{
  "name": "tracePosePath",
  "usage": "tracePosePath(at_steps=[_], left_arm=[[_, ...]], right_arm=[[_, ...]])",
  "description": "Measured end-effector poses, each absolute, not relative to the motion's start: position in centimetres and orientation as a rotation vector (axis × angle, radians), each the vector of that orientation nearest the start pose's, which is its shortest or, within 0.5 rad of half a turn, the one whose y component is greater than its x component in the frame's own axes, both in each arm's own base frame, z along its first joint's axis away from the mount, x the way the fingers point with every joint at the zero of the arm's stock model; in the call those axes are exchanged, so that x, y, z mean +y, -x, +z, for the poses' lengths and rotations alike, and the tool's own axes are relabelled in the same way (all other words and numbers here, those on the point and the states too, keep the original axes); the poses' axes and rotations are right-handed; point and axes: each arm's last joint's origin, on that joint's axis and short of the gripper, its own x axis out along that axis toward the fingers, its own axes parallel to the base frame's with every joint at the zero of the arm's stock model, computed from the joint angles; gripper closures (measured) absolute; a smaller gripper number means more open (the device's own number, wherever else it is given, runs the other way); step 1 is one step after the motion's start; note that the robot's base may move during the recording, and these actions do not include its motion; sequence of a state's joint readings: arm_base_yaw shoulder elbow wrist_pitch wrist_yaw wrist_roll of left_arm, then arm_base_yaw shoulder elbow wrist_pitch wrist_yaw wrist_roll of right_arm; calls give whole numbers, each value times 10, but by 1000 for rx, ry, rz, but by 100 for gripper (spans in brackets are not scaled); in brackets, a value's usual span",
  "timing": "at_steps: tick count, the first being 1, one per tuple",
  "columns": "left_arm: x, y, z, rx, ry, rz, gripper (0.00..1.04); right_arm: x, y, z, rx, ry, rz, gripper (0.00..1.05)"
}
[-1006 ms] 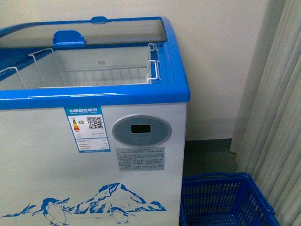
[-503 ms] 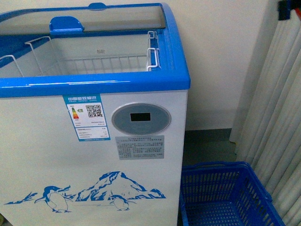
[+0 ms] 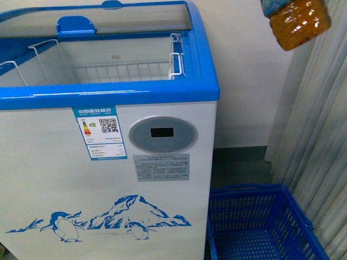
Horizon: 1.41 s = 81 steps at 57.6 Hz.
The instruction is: Put drink in fridge
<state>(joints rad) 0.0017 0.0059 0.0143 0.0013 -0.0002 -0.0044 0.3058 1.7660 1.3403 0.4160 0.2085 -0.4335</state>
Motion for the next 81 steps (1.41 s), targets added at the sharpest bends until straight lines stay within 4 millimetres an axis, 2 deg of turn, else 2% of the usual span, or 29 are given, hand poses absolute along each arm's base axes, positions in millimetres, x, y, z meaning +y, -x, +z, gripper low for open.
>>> tracePosePath(at_steps=[7,17,25,36,44,54,81], left_arm=[[0,-97,168,-10,4,2,8],[0,-97,168,-10,4,2,8],[0,-97,168,-10,4,2,8],[0,-97,168,-10,4,2,8],[0,-97,168,-10,4,2,8],[0,-97,168,-10,4,2,8],[0,-97,168,-10,4,2,8]], right_arm=[[146,-417,326,-21,483,139,64],[176,-430,336,-40,525,185,64],[199,-434,342,-55,551,222,64],[254,-435,344,-84,584,311,64],[284,-429,338,-86,602,381,64],[299,-427,326,-72,633,416,64],[319,-446,265,5,788,480,64]])
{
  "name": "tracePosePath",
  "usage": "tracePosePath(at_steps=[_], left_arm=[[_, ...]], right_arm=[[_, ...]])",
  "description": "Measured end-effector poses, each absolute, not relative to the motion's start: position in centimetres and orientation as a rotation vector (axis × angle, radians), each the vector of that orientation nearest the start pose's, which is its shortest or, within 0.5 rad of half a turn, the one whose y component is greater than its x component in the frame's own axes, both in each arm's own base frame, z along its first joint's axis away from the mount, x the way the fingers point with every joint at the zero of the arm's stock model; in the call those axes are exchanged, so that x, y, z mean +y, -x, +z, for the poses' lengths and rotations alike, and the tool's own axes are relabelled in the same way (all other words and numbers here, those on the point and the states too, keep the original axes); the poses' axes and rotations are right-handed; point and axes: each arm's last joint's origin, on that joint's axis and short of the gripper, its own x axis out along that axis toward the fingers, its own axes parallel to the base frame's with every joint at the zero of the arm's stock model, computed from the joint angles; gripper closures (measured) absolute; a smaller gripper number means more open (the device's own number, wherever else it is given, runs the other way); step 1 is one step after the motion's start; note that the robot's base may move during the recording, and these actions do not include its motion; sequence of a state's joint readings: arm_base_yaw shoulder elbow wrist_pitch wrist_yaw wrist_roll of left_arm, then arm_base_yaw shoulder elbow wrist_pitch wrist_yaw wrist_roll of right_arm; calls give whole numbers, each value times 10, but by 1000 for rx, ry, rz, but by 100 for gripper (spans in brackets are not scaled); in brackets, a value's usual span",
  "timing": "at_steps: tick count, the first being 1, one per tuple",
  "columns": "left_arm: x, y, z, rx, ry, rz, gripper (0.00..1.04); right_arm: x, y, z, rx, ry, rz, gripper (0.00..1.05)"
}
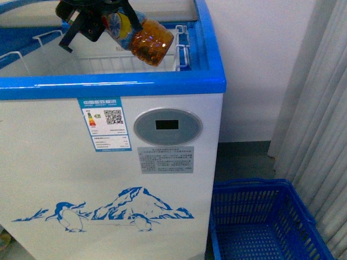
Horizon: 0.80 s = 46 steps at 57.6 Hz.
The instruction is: Put drink in fridge
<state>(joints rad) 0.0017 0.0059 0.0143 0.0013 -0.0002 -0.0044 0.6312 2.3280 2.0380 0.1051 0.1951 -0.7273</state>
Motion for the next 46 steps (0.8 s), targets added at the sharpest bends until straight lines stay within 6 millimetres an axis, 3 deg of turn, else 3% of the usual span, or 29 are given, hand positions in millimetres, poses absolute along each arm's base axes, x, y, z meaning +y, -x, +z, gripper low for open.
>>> tracePosePath(at_steps=[30,46], left_arm=[[0,-97,168,-10,4,2,8],[0,-97,168,-10,4,2,8]], right_arm=[[325,-457,238,36,859,483,64],[327,-460,238,18,908,464,64]])
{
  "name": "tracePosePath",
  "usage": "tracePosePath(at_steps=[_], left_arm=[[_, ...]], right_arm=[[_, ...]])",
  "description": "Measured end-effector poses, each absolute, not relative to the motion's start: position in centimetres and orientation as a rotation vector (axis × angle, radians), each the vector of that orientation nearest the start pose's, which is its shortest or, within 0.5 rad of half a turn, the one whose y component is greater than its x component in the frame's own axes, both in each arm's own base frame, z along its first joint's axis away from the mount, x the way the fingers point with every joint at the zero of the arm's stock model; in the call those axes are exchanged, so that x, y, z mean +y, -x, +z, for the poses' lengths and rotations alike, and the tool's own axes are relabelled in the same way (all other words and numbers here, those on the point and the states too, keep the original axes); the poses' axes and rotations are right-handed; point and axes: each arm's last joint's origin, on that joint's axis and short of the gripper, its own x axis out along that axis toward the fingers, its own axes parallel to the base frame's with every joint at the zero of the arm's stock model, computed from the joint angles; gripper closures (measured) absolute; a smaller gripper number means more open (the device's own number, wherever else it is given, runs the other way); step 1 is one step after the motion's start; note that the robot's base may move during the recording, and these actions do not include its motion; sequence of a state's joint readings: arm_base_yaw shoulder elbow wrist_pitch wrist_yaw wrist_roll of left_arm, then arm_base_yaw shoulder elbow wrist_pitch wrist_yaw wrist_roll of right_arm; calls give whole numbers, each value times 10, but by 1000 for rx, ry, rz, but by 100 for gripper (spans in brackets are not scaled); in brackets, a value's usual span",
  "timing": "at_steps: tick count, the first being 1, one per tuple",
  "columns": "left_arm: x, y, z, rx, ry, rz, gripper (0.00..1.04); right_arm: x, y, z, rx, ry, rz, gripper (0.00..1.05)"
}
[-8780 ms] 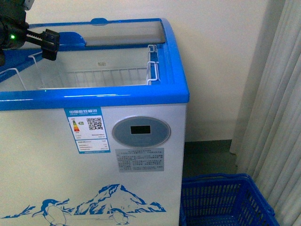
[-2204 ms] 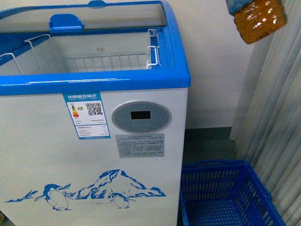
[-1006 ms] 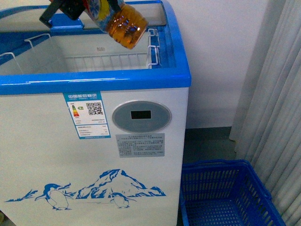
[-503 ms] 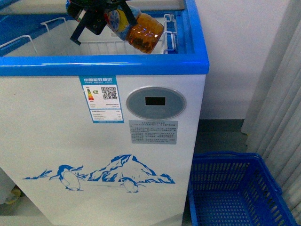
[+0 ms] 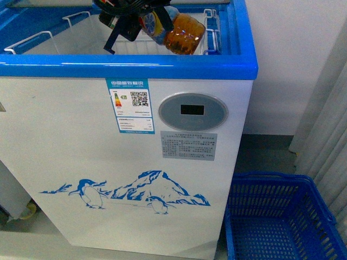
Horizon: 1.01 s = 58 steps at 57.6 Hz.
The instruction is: Put drink in fridge
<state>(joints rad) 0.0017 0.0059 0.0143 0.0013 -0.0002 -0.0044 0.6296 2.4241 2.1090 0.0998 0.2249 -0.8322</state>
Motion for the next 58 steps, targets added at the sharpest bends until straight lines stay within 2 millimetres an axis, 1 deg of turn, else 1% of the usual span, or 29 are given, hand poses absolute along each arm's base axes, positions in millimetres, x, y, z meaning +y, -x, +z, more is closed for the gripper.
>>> tracePosePath(at_steps=[9,16,58], left_arm=[[0,-97,168,-10,4,2,8],[0,-97,168,-10,4,2,8],[0,-97,168,-10,4,2,8]], right_arm=[[330,-470,227,52,899,439,64],[330,-472,222,64,896,434,64],[330,-472,223,48,888,447,64]])
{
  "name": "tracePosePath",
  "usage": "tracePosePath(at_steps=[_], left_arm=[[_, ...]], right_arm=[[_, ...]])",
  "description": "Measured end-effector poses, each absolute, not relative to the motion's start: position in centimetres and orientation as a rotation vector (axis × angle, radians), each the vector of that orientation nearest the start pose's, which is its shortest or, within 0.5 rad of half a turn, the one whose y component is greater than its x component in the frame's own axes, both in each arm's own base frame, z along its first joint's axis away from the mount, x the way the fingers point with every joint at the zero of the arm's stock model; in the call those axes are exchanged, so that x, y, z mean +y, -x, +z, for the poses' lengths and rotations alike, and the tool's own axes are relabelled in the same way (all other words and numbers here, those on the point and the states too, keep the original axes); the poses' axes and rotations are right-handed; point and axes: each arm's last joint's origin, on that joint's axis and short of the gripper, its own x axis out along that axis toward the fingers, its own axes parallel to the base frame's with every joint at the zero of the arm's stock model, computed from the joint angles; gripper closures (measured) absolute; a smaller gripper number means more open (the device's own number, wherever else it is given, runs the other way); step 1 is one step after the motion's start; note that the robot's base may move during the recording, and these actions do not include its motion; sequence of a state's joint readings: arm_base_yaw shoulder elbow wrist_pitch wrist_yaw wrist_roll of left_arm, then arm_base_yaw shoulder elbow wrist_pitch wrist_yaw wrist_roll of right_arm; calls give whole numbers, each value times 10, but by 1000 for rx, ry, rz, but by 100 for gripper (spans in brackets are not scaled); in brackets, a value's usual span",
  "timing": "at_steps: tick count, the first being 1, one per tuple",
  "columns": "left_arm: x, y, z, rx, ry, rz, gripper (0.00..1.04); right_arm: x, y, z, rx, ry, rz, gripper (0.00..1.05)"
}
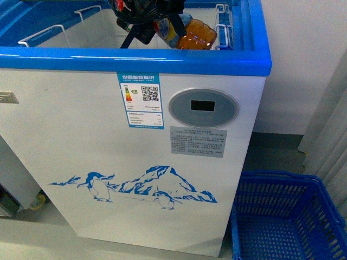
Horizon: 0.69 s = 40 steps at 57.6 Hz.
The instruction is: Put drink in fridge
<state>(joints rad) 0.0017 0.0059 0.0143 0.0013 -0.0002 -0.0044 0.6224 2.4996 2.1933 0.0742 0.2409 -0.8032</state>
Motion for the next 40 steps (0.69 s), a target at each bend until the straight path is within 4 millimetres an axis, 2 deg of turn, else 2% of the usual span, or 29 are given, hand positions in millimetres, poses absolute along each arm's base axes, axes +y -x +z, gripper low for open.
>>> tracePosePath(at_steps=[2,10,24,40], left_arm=[[0,-97,168,-10,4,2,8],[0,-97,168,-10,4,2,8],[0,-97,168,-10,4,2,8],[0,-97,168,-10,4,2,8]], right_arm=[[330,-472,223,47,890,447,62],[331,-472,224,32,888,464,39],[329,-474,229,13,882,434,6],[329,-474,232,2,876,422,7]])
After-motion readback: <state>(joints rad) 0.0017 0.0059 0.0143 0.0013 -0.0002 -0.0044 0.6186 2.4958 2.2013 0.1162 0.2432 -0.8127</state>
